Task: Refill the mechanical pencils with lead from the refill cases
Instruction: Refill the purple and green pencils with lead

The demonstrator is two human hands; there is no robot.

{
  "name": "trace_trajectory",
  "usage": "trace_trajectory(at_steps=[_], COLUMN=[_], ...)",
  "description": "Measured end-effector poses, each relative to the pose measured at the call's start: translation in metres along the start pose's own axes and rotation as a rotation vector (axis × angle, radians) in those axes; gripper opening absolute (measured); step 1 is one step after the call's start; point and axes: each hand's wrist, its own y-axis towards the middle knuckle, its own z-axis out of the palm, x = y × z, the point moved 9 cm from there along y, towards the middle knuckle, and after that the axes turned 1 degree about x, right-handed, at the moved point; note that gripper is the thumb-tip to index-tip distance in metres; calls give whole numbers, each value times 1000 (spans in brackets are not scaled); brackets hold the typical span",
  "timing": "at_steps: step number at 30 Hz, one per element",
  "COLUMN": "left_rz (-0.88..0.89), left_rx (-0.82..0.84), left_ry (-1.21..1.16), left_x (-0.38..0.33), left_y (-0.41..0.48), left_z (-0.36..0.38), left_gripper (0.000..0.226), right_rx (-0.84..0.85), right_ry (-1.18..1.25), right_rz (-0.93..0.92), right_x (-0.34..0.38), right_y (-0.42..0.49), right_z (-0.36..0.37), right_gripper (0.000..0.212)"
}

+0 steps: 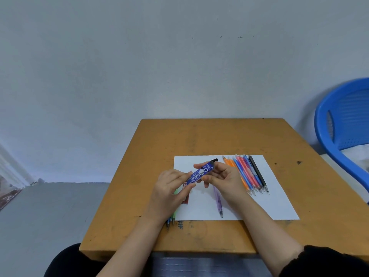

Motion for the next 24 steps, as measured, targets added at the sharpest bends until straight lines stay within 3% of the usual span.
trace_trajectory(at_steps=[4, 7, 11, 15, 18, 24], left_rz=[-97, -366, -956, -1327, -1376, -1220], left_rx=[34, 89, 58, 13, 41, 76], left_ry=[-64, -269, -953, -1679, -1931, -2212], left_x=[3, 13, 21, 10, 8, 10], left_y=[2, 3, -10, -28, -36, -31], left_z=[-1, -5, 14, 42, 46, 41], left_gripper=[45, 34, 35, 70, 85, 99], right_rx=[-80, -194, -266, -186, -152, -134], right_ry=[106, 68, -275, -651, -847, -1050], right_rz=[7, -5, -117, -434, -530, -674], right_x=[1, -1, 4, 20, 16, 20], right_y=[1, 3, 2, -4, -6, -7], right_z=[-10, -26, -35, -15, -6, 4], right_gripper=[18, 23, 24, 41, 42, 42])
